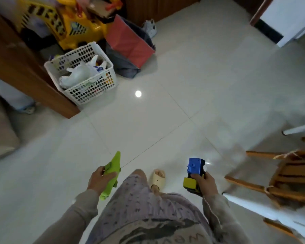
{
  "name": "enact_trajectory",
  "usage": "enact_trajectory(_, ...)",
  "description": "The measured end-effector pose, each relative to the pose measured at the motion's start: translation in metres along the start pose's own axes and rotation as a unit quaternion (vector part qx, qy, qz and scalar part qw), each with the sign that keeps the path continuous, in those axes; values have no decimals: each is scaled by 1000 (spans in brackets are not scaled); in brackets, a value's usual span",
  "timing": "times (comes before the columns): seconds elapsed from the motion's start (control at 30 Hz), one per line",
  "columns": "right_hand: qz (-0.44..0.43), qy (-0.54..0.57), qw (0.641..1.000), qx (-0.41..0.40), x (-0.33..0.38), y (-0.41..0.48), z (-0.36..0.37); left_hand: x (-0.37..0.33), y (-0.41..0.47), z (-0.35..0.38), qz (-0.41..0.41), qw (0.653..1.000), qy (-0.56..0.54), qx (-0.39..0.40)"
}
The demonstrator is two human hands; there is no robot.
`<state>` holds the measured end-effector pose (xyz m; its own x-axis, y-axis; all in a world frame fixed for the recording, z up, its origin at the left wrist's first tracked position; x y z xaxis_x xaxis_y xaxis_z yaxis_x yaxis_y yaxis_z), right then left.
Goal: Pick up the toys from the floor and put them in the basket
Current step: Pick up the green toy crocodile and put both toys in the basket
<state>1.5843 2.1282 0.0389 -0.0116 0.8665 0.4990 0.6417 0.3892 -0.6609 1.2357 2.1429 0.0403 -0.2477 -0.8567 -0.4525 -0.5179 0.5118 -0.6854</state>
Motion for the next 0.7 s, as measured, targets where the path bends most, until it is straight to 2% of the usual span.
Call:
enact_trajectory(0.13,-25,-7,997,73,72,26,19,-17,0,8,-17,998,-35,-39)
enact_trajectory(0.23,-71,-51,993,79,113,42,38,-33,7,14,-41,995,-54,-70)
enact_trajectory(0.33,-66,-59,992,91,144,56,61,-61,20,18,-57,989,-81,-107)
enact_trajectory(0.5,-1,-43,992,116,203,84,97,-122,70,13,-53,990,-85,-97)
enact_trajectory(0.7,-51,-113,989,81,287,113,129,-212,129,-7,-29,993,-88,-71)
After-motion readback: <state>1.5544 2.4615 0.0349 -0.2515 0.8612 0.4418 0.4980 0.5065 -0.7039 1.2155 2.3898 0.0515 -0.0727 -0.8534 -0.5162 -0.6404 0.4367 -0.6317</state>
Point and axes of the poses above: each hand's wrist, its own y-axis towards the middle knuckle, its own z-axis out of the palm, x = y × z, the point moved 2 cm from there along y, towards the middle knuckle, and after that the axes turned 15 degrees about -x, right-handed, at the moved point
